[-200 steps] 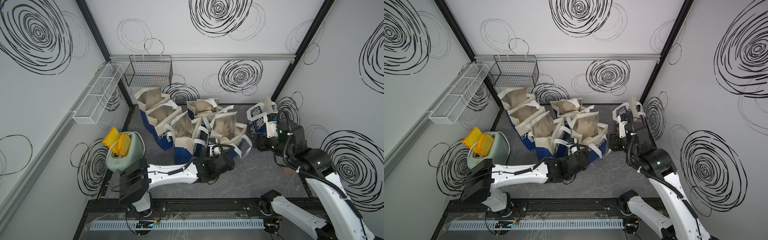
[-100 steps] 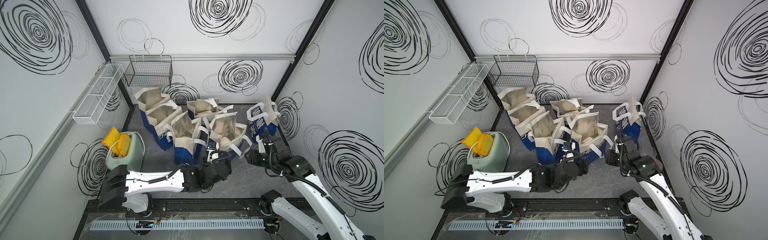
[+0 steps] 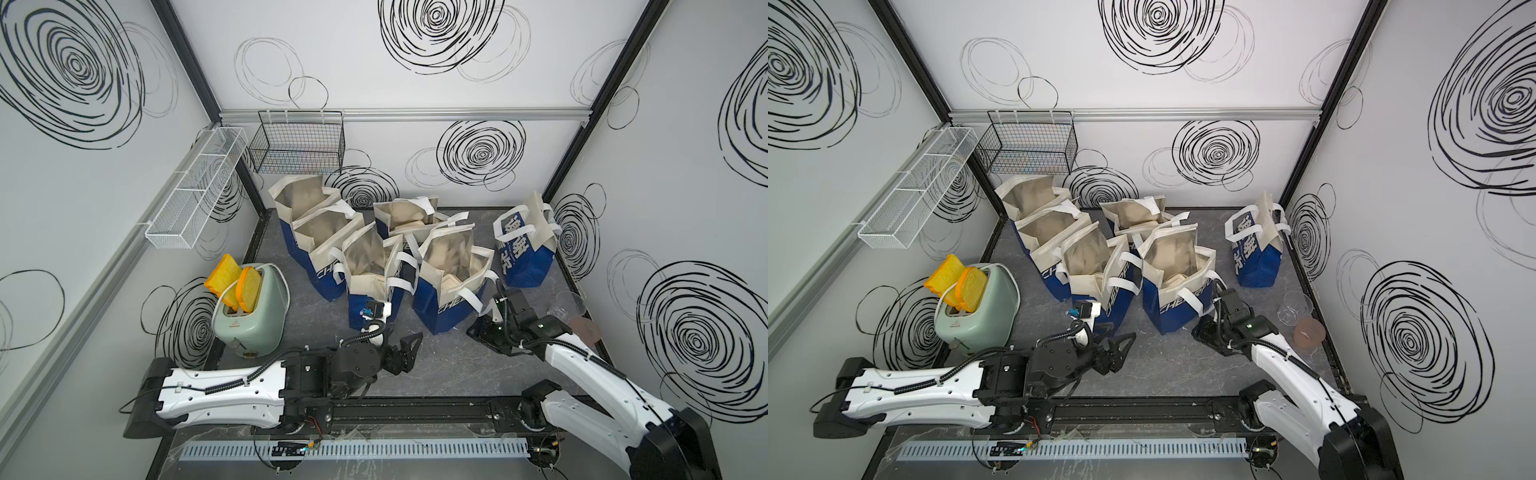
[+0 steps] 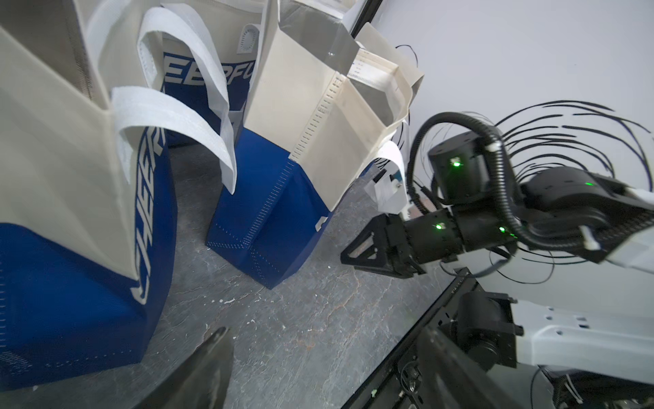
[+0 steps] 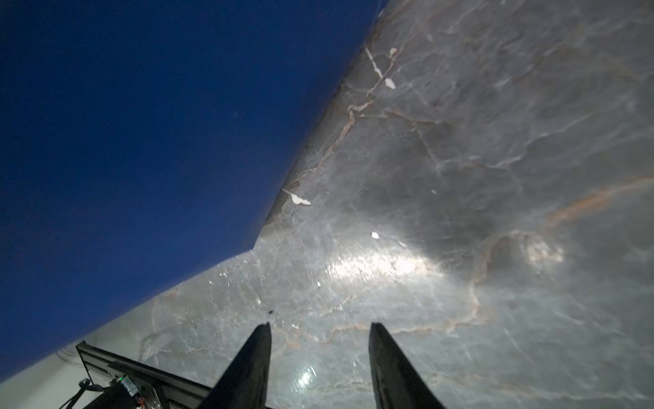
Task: Open the takeout bag
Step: Move the takeout bag to the center of the board.
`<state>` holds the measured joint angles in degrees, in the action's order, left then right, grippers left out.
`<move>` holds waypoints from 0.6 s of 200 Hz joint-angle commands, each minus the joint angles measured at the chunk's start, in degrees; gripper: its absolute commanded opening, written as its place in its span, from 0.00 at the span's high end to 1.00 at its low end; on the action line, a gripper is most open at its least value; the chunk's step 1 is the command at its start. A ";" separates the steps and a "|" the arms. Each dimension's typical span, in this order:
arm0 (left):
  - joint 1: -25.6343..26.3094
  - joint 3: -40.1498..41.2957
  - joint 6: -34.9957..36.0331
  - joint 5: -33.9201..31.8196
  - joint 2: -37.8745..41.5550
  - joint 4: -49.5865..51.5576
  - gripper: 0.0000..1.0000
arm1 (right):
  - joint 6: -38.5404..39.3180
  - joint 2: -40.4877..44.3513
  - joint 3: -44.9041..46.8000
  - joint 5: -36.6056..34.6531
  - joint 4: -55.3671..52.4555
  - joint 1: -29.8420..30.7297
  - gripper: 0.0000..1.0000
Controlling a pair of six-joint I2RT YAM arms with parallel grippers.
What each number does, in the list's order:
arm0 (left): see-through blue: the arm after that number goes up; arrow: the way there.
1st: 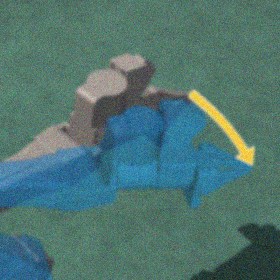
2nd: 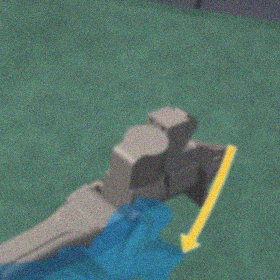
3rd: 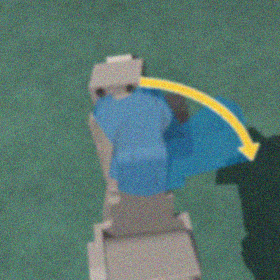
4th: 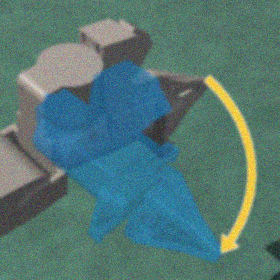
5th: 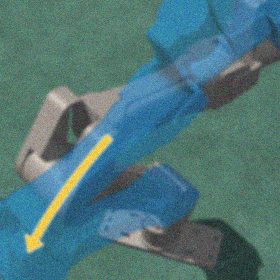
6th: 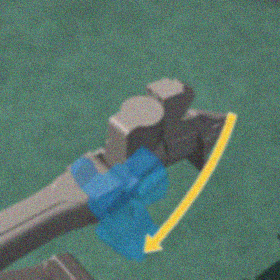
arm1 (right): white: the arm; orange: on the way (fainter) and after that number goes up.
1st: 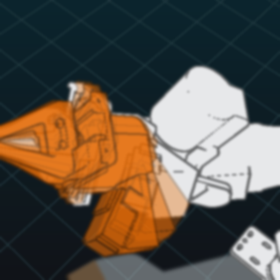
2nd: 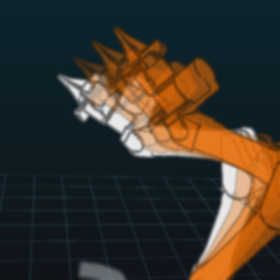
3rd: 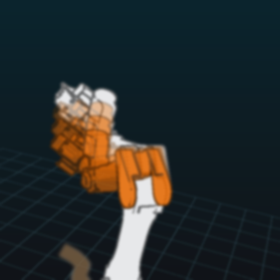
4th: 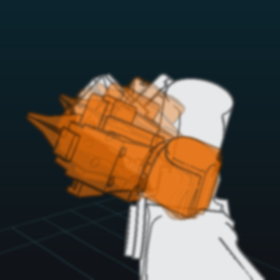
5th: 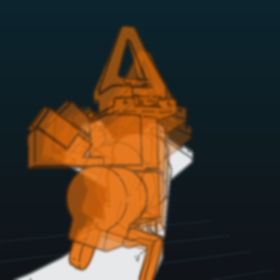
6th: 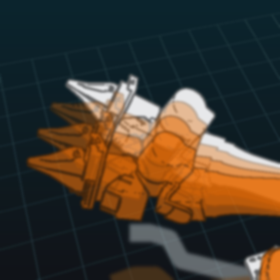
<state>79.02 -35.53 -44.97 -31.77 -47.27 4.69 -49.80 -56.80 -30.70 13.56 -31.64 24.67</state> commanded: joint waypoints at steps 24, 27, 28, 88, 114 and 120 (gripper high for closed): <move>0.26 2.61 4.18 6.27 2.47 -0.46 0.16 | -4.80 -10.58 -0.14 1.54 16.78 -0.80 0.51; 0.30 2.58 4.40 6.62 2.18 -0.45 0.16 | -4.97 -11.22 -0.25 1.55 17.45 -0.89 0.51; 0.28 2.57 4.47 6.76 2.09 -0.41 0.16 | -5.05 -11.31 -0.29 1.64 17.69 -0.91 0.51; -0.56 2.57 6.78 12.89 -2.33 -3.13 0.19 | -5.41 -21.64 -4.15 2.28 24.54 -3.61 0.51; -1.57 1.81 7.76 15.30 -5.10 -4.32 0.20 | -4.60 -25.37 -6.28 3.36 26.94 -5.18 0.51; -1.72 1.53 7.96 15.65 -5.76 -4.41 0.20 | -4.28 -26.49 -7.07 3.75 27.13 -5.49 0.51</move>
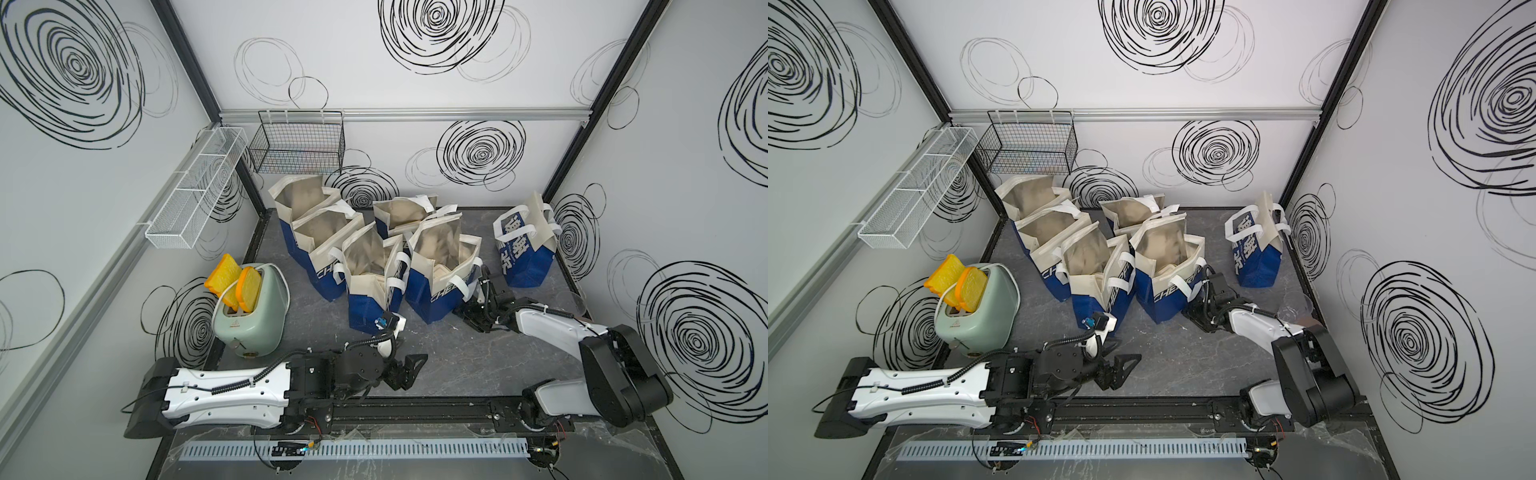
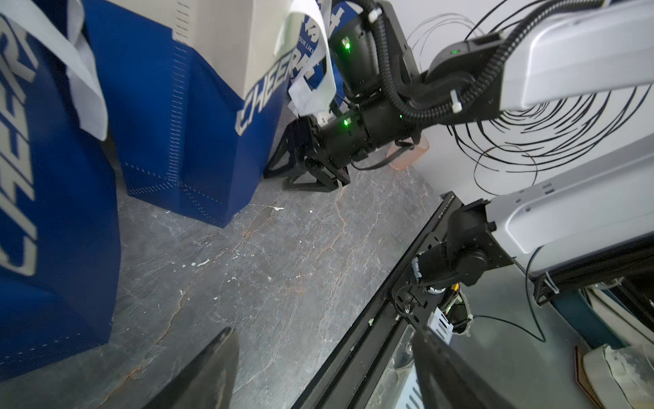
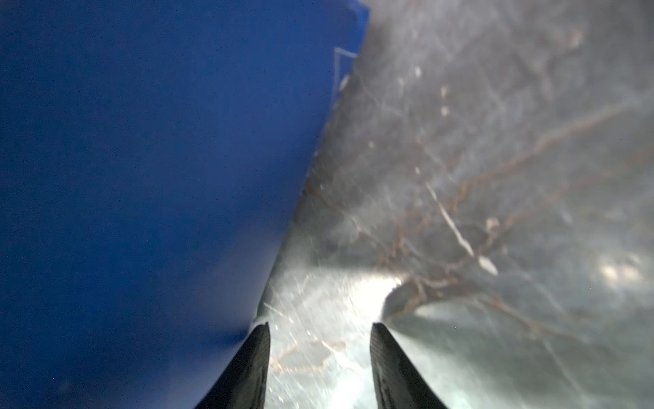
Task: Open the takeout bag
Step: Move the takeout bag to the center of the board.
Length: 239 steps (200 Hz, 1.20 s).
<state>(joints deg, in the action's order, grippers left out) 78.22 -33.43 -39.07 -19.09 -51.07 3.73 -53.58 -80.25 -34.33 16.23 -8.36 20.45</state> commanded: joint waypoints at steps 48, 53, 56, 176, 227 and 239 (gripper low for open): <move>-3.17 -1.80 2.48 6.46 -6.69 -5.70 0.21 | 2.32 -10.83 -11.19 2.05 4.52 -1.64 0.51; -3.39 -1.96 2.58 6.76 -7.12 -5.89 0.21 | 2.42 -11.78 -11.82 2.20 4.71 -1.72 0.51; -3.57 -2.05 2.66 6.90 -7.33 -6.00 0.21 | 2.55 -12.18 -12.20 2.26 4.71 -1.75 0.51; -6.34 -6.32 4.35 8.33 -12.13 -8.02 0.22 | 20.67 -9.52 -22.62 -4.69 -13.52 -4.63 0.44; -6.52 -9.08 5.64 9.35 -15.01 -10.66 0.22 | 31.27 6.66 -25.65 -7.01 -24.20 -4.80 0.43; -6.58 -9.66 5.97 9.60 -15.89 -11.28 0.22 | 33.17 10.27 -27.57 -7.10 -25.12 -4.96 0.42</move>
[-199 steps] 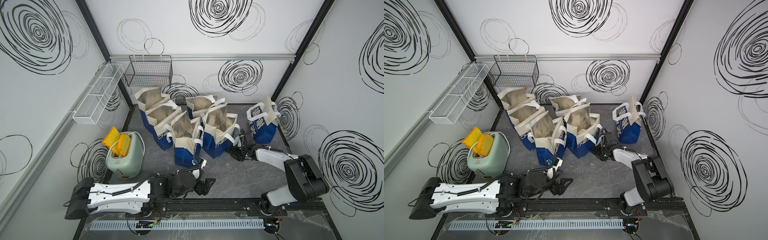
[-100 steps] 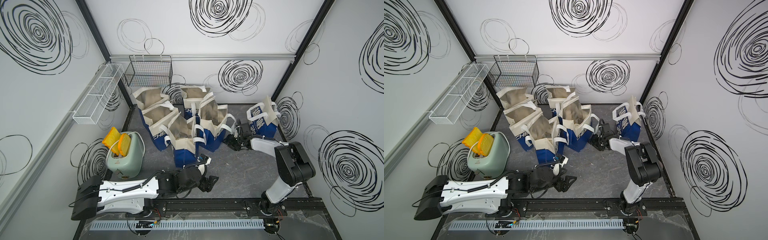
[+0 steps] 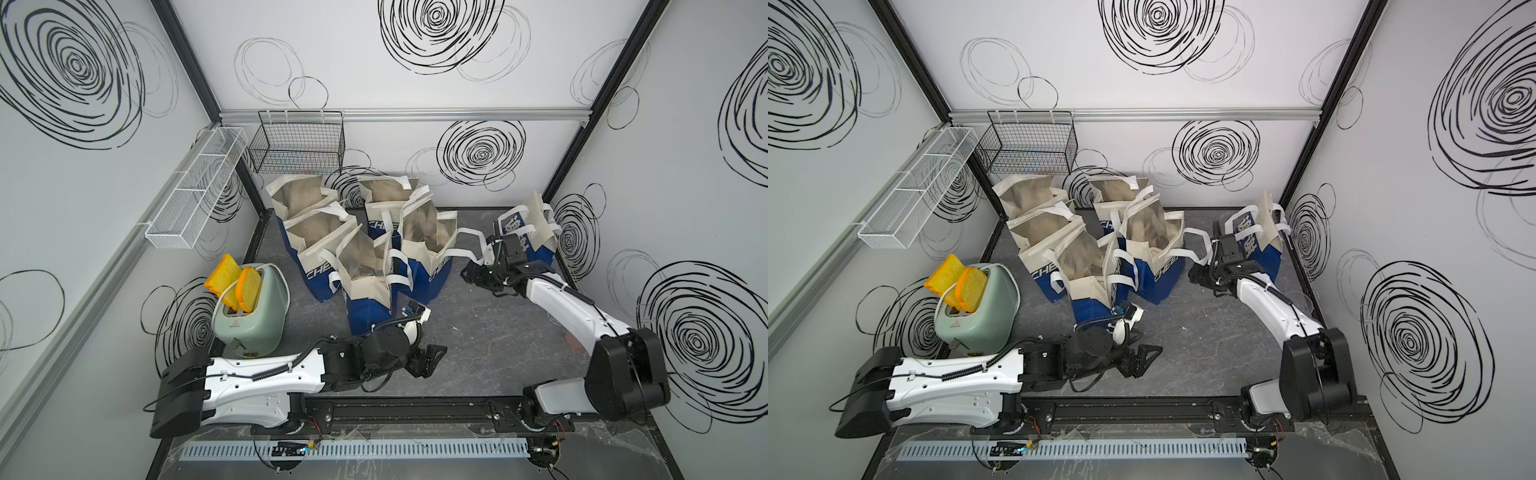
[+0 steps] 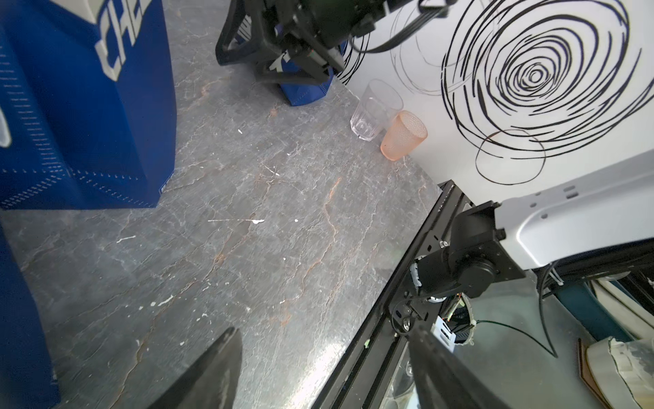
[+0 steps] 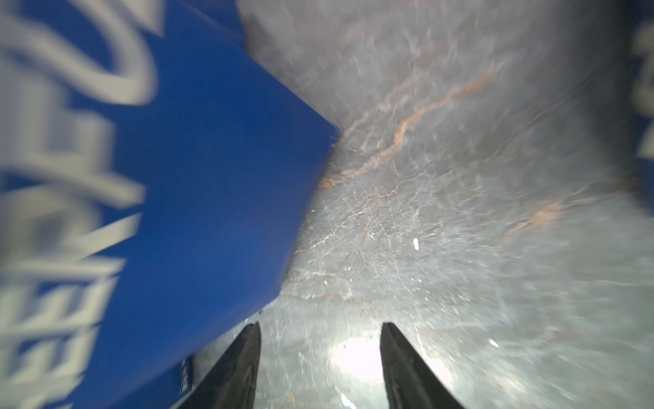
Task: Open the takeout bag
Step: Move the takeout bag to the center of the board.
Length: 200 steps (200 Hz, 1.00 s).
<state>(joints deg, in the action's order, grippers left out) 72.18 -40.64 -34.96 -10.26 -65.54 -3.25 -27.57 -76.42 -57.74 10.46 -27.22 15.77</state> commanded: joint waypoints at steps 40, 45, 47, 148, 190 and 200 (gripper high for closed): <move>-0.69 -4.80 2.69 2.50 -4.78 -6.14 0.22 | 10.88 6.92 -20.62 -3.53 -15.42 -7.51 0.37; -0.63 -5.23 2.77 2.81 -5.25 -6.17 0.22 | 11.11 5.50 -23.53 -3.32 -17.15 -9.06 0.37; -0.57 -5.43 2.79 2.91 -5.44 -6.18 0.22 | 11.20 4.84 -24.65 -3.20 -17.82 -9.68 0.36; 1.63 -5.56 0.78 0.42 -5.08 -4.84 0.22 | 8.37 -14.23 -51.73 2.16 -28.85 -32.11 0.37; 1.54 -2.96 0.34 -0.24 -4.33 -6.96 0.22 | 9.99 -12.13 -45.73 5.32 -27.58 -31.03 0.38; 1.48 -2.78 0.42 0.02 -4.76 -7.71 0.22 | 10.03 -12.09 -45.62 5.60 -27.52 -30.60 0.39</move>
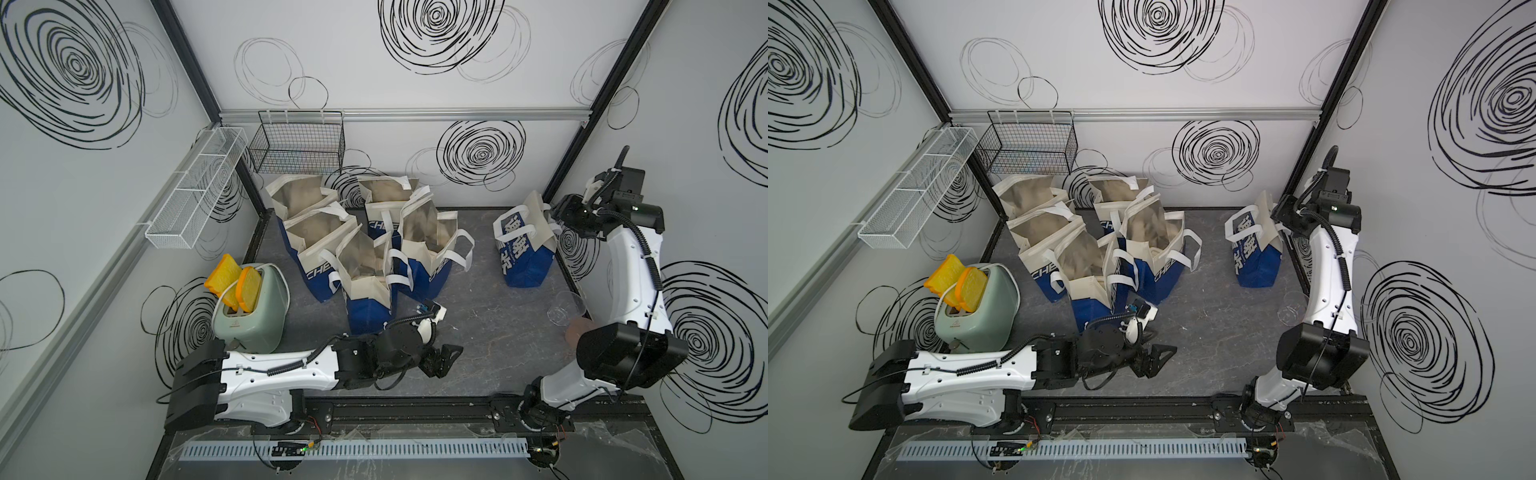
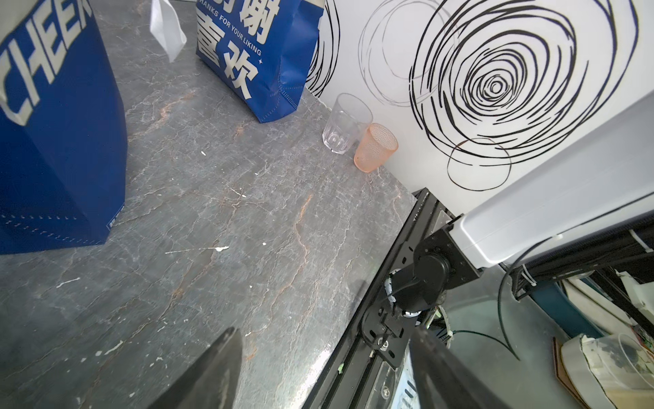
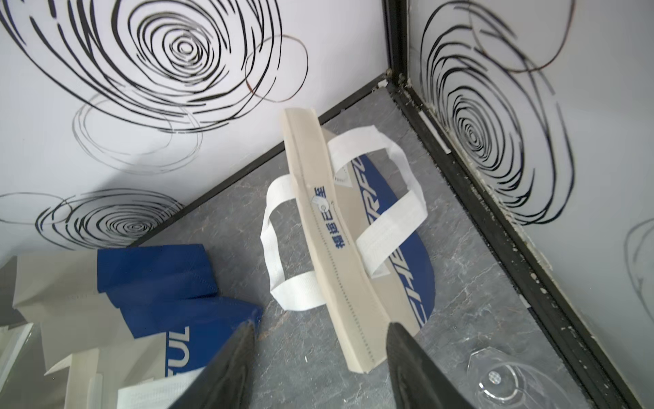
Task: Open the takeout bag
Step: Move the takeout bag to the center of the board.
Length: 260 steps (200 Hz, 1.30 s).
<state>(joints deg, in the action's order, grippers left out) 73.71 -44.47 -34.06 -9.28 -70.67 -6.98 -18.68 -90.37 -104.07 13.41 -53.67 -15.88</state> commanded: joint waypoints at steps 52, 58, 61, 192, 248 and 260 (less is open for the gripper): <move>0.11 1.14 -0.49 0.29 -2.26 -7.16 0.21 | 2.76 5.70 4.61 -5.63 -3.44 2.65 0.39; 0.06 1.22 -0.48 0.31 -2.40 -7.38 0.21 | 2.68 7.10 6.11 -6.48 -3.33 2.61 0.39; 0.14 1.27 -0.48 0.31 -2.44 -7.56 0.21 | 2.68 7.75 6.91 -6.73 -3.20 2.56 0.39; -2.69 2.35 -2.09 2.13 -1.30 -10.40 0.22 | 16.86 41.48 45.98 -17.33 19.31 5.12 0.47; -4.06 7.59 -5.22 3.57 -0.68 -15.99 0.21 | 16.49 36.58 49.07 -14.84 22.75 3.38 0.42; -4.10 8.44 -5.64 3.74 -1.02 -17.47 0.21 | 16.83 34.97 49.16 -15.82 23.38 3.22 0.43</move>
<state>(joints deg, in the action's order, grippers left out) 70.19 -37.71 -37.69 -6.52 -71.99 -17.89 -3.16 -54.00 -55.27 -1.52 -33.63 -11.92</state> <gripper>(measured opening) 0.788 0.577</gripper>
